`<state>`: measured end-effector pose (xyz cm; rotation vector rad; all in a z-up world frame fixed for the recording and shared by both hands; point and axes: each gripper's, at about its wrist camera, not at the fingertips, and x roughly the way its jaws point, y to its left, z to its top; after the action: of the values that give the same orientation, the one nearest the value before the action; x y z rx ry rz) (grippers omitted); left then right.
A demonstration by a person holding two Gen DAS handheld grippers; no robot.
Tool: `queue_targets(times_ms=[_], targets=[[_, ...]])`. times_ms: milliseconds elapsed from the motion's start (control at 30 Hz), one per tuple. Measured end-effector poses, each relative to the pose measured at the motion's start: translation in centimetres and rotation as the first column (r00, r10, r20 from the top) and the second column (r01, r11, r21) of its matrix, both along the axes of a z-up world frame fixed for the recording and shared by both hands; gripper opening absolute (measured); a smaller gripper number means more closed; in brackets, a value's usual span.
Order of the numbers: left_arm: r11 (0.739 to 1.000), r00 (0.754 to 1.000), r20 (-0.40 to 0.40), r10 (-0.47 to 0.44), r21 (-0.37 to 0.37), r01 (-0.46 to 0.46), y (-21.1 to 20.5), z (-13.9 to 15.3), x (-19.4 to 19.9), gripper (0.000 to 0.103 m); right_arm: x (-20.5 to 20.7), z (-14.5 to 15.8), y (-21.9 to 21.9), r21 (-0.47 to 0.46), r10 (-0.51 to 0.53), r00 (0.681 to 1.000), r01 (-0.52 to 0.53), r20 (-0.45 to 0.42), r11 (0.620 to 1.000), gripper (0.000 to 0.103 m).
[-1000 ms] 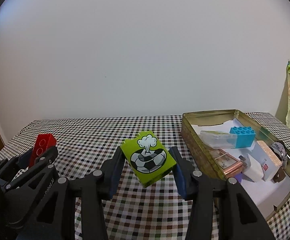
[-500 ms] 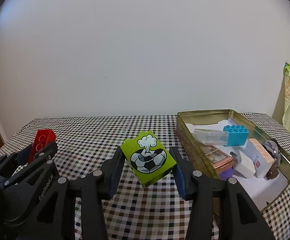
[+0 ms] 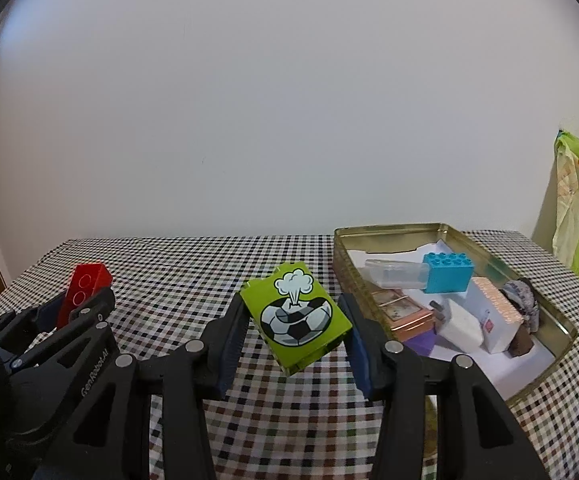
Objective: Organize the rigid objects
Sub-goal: 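Carry the red brick in the left tool while the right tool carries the green block over the tin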
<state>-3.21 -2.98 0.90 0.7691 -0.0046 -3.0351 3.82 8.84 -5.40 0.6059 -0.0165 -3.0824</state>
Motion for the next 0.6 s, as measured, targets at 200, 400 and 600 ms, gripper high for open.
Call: queue_targets(times_ms=[200,400,600], targets=[[1.0,1.0,0.002,-0.017,0.011,0.017,1.3,0.0,1.3,0.03,0.8,-0.1,1.5,0.004,0.001,1.0,0.0,-0.024,1.0,0.049],[0.999,0.999,0.009,-0.041,0.018,0.041,3.0,-0.1,1.9,0.03,1.5,-0.1,3.2,0.0,-0.007,0.999,0.007,-0.041,1.0,0.049],[0.999,0.999,-0.002,-0.049,0.013,0.049,4.3,-0.1,2.5,0.03,1.8,-0.1,5.3,-0.028,-0.025,0.998,0.024,-0.052,0.999,0.049]])
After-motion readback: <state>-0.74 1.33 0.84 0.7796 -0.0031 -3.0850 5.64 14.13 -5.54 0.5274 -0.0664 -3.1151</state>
